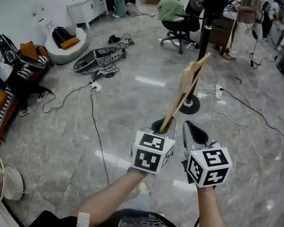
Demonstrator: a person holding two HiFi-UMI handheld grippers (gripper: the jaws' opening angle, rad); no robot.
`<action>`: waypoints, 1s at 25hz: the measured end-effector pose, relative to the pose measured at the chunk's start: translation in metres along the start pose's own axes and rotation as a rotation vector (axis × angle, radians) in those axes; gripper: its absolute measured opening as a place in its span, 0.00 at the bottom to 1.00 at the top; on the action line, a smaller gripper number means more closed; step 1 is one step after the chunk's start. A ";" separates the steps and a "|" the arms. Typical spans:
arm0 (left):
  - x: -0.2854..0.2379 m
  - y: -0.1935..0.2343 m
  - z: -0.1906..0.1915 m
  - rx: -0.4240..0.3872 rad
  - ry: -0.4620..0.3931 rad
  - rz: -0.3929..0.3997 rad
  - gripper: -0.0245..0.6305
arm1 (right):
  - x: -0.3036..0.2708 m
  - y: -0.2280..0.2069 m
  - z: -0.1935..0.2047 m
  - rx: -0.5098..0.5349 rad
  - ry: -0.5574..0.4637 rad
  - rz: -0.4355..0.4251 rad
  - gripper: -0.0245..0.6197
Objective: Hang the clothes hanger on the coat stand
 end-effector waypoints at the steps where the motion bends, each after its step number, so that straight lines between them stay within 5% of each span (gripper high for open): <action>1: -0.004 0.002 0.000 0.001 0.001 0.001 0.06 | -0.004 -0.002 0.000 -0.002 0.004 0.000 0.04; 25: -0.089 0.113 -0.029 0.041 0.005 0.063 0.06 | -0.141 -0.020 -0.027 0.009 0.032 0.051 0.04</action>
Point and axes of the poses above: the fingertips, and each gripper's own axes: x backward along the fingers, y to its left, z out of its underside, the point moved 4 cm from there along x, backward along the fingers, and after that the axes turned 5 degrees about -y, right-handed, at the moved point
